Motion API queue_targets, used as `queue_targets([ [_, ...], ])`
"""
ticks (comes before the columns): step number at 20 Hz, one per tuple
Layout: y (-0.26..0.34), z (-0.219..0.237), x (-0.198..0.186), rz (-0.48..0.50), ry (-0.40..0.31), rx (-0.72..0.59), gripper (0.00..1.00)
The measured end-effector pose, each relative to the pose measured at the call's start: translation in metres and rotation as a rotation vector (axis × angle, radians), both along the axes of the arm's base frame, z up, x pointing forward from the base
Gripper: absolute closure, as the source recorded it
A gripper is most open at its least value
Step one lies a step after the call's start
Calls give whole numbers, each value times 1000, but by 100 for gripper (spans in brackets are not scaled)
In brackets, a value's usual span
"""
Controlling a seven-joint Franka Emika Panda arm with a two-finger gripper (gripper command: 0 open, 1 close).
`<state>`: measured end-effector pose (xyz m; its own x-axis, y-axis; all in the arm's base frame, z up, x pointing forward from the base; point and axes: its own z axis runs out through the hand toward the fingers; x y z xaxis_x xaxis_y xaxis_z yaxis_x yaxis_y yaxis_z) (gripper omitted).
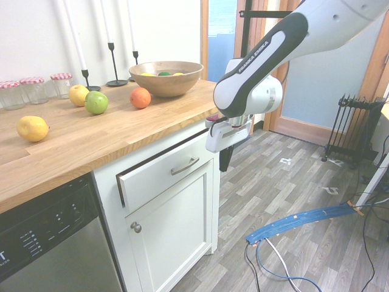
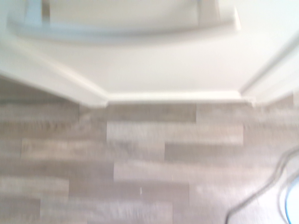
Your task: Close the drawer
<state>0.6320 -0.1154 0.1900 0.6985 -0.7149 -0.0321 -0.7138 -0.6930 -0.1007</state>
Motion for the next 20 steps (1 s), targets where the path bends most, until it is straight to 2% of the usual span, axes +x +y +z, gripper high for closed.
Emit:
queue_targets([
  [4, 0, 23, -49, 20, 36, -21, 100],
  [9, 6, 45, -115, 40, 34, -44, 100],
  [12, 10, 56, -138, 49, 24, -60, 100],
  [13, 11, 58, -141, 46, 20, -64, 0],
  [20, 12, 59, -147, 42, 14, -80, 0],
])
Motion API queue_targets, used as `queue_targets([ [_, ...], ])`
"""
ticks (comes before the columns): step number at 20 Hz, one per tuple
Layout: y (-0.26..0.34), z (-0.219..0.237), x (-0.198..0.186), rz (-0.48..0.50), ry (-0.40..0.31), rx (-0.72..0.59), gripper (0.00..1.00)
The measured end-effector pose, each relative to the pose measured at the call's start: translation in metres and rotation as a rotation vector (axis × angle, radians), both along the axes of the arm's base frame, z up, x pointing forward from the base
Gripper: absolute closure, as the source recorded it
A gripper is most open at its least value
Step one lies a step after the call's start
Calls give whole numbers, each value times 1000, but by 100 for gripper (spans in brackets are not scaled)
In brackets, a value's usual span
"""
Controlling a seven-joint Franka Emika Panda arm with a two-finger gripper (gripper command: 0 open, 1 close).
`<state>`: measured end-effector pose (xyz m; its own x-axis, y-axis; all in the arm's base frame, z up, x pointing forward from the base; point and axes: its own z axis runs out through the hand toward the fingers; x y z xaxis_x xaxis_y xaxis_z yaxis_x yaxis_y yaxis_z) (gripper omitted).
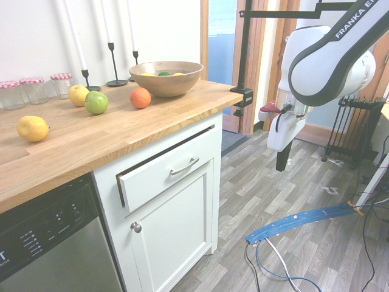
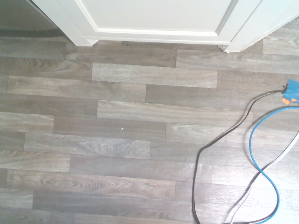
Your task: Close the drawer
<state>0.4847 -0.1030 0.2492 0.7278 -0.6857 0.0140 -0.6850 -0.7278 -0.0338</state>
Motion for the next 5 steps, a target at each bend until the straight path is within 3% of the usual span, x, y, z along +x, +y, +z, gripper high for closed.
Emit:
queue_targets([
  [5, -1, 6, -1, -2, -11, 0, 0],
])
